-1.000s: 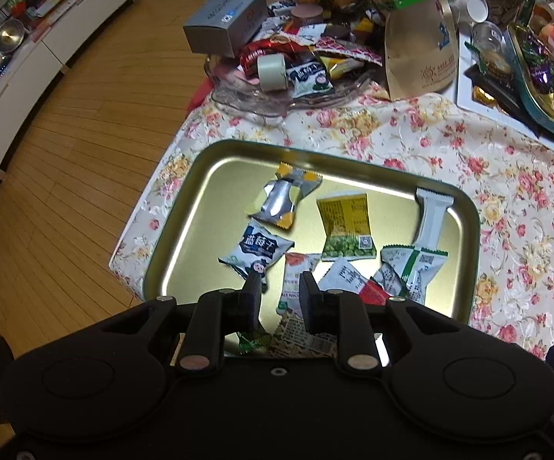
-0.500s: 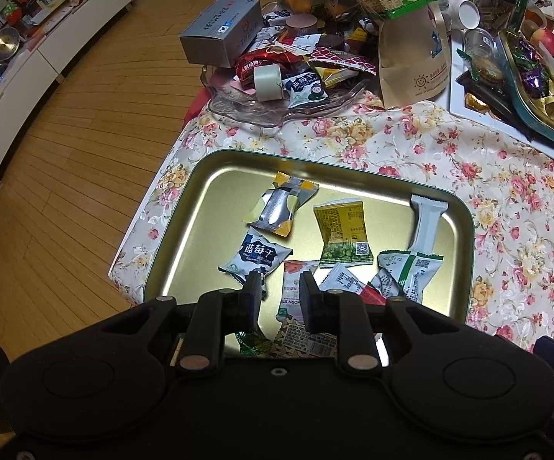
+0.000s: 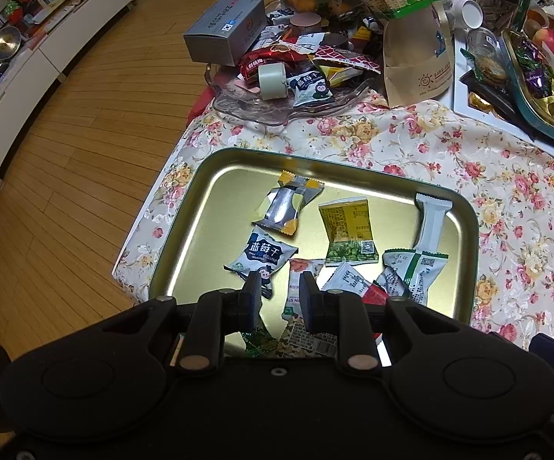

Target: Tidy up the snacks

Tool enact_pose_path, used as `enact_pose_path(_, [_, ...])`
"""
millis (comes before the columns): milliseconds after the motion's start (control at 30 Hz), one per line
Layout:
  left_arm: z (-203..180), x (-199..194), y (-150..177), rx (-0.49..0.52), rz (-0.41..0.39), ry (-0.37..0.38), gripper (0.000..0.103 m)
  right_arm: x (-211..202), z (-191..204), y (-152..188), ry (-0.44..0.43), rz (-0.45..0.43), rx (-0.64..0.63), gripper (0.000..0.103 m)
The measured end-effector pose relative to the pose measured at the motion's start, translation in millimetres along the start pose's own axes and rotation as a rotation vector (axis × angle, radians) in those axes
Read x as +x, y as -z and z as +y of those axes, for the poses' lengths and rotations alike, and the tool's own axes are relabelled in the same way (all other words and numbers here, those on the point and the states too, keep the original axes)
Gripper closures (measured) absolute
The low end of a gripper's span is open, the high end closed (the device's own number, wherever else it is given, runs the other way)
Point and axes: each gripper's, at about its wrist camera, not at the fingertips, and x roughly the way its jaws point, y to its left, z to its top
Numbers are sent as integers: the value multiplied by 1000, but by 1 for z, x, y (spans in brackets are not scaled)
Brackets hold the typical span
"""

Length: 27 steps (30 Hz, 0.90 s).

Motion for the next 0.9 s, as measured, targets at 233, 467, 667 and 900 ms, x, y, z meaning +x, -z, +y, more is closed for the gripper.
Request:
enact_pose_path(233, [-1,0,0,2,1,8,71,0,-1,0,-5,0,-3,57])
enact_pose_path(467, [-1,0,0,2,2,10,71,-1,-2,0,-6,-1,-2,57])
enact_pose_path(667, [-1,1,0,4,5,11,71,-1,-2,0,-6,1,-2,57])
enact_pose_path(900, [-3,0,1,7,1,15,71,-1,-2,1,-8,5,1,57])
